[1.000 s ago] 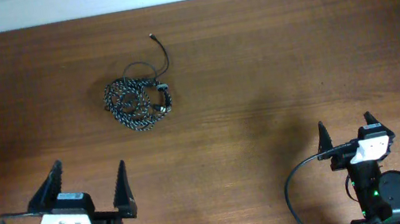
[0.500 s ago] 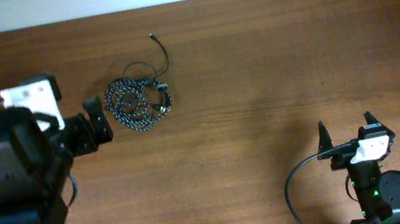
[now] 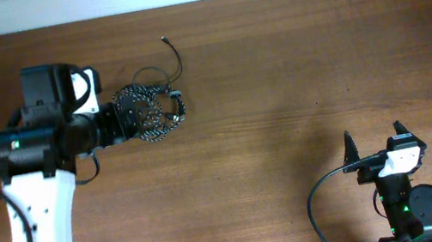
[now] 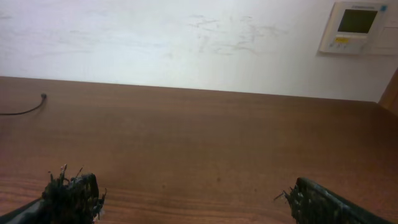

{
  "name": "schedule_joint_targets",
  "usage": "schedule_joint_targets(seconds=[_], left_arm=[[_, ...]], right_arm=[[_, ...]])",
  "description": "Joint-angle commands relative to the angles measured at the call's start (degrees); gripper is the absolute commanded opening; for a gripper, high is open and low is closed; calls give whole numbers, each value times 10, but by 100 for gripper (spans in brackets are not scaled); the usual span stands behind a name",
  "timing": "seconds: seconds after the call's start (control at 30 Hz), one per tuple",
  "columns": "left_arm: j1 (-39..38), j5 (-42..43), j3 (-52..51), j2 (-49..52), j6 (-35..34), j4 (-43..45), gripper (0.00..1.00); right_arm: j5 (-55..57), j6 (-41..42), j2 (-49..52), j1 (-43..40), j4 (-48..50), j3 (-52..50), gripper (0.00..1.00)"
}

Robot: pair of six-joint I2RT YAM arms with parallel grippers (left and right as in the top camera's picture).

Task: Untangle cables
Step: 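Reach the left gripper forward to the braided cable bundle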

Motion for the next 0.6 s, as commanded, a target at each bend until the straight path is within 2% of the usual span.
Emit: schedule_joint_targets(seconds=[0.0, 0.3, 0.43, 0.57], left_arm=[[0, -44, 9, 47, -47, 4, 99], [0, -44, 9, 166, -47, 58, 99], [0, -80, 9, 199, -47, 83, 99], [0, -80, 9, 216, -47, 122, 99]], right_arm=[[3, 0, -4, 2, -3, -3, 99], [3, 0, -4, 1, -3, -3, 99], [3, 0, -4, 1, -3, -3, 99], [3, 0, -4, 1, -3, -3, 99]])
